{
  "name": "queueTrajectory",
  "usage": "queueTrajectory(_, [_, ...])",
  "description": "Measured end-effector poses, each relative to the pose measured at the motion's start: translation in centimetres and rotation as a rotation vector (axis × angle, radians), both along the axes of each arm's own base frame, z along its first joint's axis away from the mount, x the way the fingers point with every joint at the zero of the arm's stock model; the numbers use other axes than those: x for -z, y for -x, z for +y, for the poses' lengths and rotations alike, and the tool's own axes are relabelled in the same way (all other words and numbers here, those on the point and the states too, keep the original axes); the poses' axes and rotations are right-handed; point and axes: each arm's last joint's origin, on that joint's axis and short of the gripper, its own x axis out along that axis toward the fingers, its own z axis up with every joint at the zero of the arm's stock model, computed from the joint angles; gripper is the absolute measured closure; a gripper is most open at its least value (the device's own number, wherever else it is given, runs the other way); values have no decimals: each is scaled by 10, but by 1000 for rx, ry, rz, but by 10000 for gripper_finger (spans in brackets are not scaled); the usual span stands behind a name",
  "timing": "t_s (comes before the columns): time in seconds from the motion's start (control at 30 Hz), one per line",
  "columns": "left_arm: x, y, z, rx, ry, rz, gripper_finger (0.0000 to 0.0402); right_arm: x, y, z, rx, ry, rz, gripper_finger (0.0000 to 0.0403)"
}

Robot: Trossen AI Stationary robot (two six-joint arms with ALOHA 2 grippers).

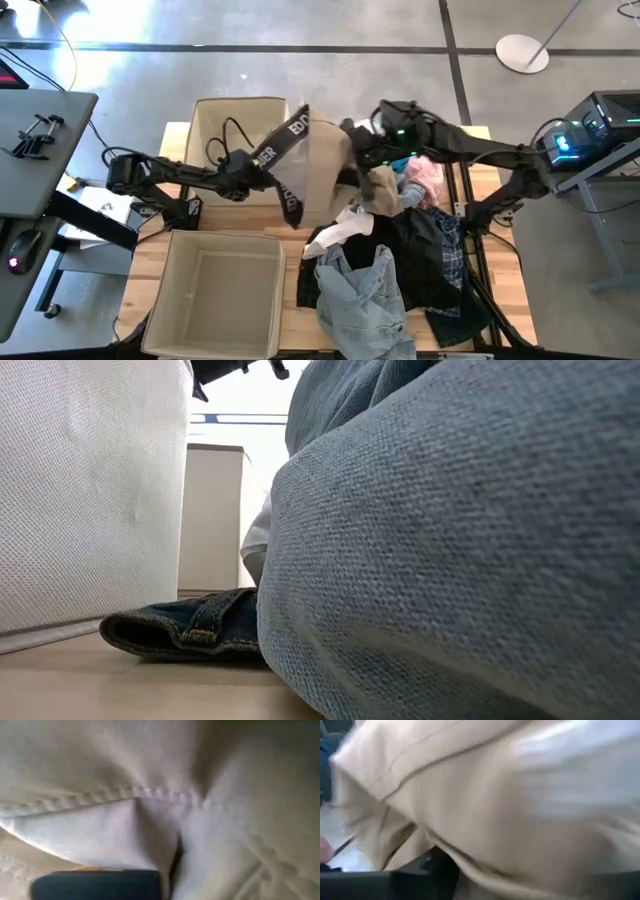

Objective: Sort clothes
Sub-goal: Put the brown shorts into the top brown laundry organizer

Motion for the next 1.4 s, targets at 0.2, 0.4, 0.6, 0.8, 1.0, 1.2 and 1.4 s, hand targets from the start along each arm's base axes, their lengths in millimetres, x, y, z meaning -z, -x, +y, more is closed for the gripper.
queueTrajectory(0.2, [-6,3,-1,3,-5,-42,393,-11,37,2,128,1,80,134])
queueTrajectory(0.4, [-13,8,-2,3,-6,-55,398,-15,80,5,362,-40,215,130])
queueTrajectory(0.6, [-48,39,-5,-63,-98,-107,400,-8,106,15,778,41,328,130])
queueTrajectory(0.8, [-107,79,-4,-343,-221,62,401,32,93,34,875,111,379,130])
queueTrajectory(1.0, [-155,110,8,-835,-180,419,401,102,74,53,832,123,411,130])
queueTrajectory(1.2, [-171,133,21,-1257,-96,707,401,151,70,62,833,70,405,130])
queueTrajectory(1.4, [-157,152,23,-1191,59,885,401,170,73,61,862,50,436,130])
